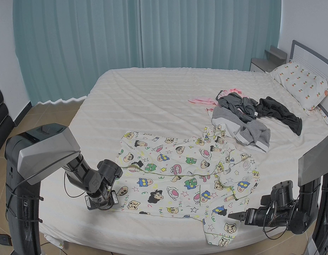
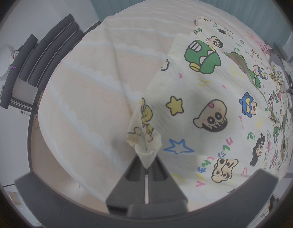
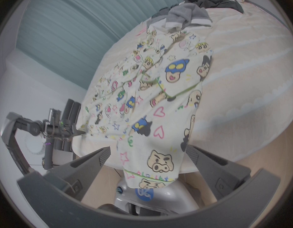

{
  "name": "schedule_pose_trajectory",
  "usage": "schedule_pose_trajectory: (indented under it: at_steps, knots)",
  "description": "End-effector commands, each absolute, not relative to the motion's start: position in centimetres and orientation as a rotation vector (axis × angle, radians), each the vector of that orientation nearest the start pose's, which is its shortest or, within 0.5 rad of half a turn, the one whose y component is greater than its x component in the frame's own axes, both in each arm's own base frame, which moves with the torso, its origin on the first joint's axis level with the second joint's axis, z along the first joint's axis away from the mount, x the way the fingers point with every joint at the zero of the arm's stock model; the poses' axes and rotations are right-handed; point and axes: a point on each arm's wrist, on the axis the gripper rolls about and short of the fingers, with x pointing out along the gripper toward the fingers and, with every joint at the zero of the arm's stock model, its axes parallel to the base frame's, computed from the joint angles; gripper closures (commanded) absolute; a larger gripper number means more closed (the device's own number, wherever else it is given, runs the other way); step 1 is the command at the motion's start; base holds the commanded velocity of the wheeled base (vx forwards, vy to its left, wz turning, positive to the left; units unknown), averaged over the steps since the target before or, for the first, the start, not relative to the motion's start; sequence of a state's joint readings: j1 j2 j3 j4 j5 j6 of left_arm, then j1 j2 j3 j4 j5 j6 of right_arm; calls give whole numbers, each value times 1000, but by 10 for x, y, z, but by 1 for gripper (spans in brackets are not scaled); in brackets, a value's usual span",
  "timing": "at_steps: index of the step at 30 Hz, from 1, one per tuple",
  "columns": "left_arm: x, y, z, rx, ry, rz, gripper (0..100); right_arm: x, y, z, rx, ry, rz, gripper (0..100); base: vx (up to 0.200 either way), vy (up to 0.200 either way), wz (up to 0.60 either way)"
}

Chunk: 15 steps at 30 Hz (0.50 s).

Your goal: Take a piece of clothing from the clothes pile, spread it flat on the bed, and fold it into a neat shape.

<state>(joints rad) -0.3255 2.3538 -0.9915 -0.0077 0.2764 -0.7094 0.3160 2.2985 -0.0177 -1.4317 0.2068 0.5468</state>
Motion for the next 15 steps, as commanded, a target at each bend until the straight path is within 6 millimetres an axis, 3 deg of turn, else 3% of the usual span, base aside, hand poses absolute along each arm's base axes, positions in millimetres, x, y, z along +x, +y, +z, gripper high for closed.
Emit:
schedule_pose_trajectory:
  at_steps: [1,7,10,15]
  knots:
    - [319,-98,-32,-214,1218,412,100,190,74,-64,339,1047,206,0,0,0,0]
    - [313,-96,-33,-215,1229,412,100,189,84,-69,280,1025,239,0,0,0,0]
    - [310,-96,-31,-220,1242,403,100,181,102,-70,227,1033,319,0,0,0,0]
    - [305,-95,-30,-221,1250,401,100,183,111,-77,180,1010,311,0,0,0,0]
